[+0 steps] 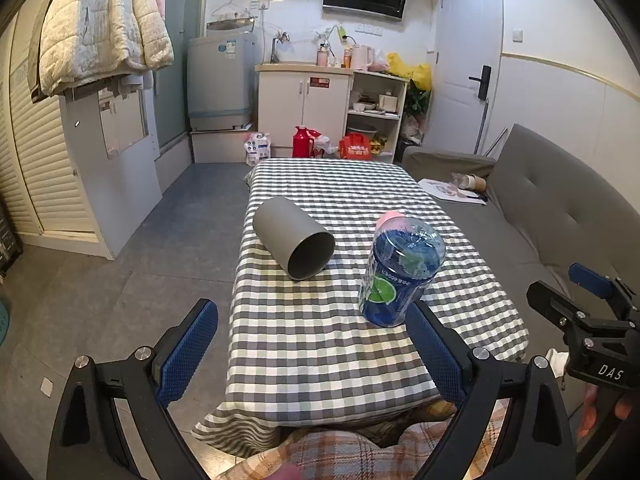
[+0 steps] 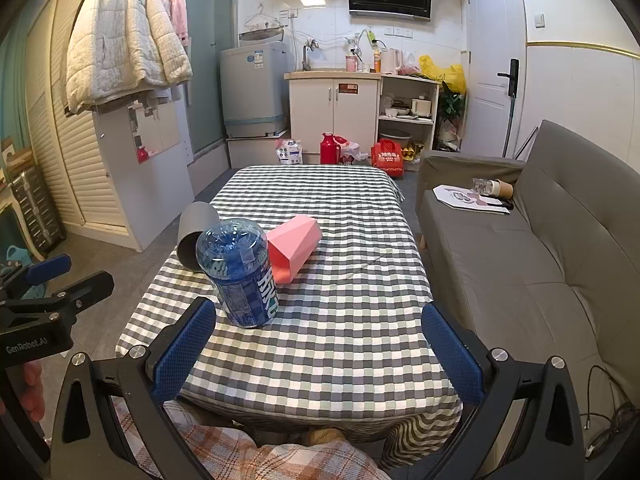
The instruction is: Flip cup upside down
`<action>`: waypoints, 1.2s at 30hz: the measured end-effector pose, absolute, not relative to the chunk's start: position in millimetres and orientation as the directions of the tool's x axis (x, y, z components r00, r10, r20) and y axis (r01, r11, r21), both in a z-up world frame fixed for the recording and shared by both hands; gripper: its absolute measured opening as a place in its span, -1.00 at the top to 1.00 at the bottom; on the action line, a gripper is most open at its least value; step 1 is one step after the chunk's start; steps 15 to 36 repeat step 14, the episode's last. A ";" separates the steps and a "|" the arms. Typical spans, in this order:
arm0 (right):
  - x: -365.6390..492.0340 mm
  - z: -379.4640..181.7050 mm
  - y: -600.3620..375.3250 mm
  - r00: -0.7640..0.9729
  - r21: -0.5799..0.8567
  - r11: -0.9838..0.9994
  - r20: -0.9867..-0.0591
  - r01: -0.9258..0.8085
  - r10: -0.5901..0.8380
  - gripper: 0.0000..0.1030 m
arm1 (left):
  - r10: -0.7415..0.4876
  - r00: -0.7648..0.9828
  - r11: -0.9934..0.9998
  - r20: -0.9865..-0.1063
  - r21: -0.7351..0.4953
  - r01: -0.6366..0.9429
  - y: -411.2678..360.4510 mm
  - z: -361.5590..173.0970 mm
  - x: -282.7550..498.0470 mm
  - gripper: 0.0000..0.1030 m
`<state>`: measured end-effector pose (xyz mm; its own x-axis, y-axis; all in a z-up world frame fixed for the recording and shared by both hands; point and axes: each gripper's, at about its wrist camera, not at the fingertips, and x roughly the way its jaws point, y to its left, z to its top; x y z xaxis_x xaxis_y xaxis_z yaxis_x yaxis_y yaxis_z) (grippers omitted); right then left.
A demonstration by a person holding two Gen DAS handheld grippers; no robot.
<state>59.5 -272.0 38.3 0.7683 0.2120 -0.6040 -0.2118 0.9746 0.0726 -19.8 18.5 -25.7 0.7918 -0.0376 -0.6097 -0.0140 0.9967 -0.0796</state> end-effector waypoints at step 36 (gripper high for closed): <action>59.0 34.3 -271.9 0.765 0.069 0.976 -0.610 -0.207 0.206 -0.99 | -0.034 0.791 0.997 -0.611 -0.079 -0.019 18.7 -23.8 -18.6 -0.89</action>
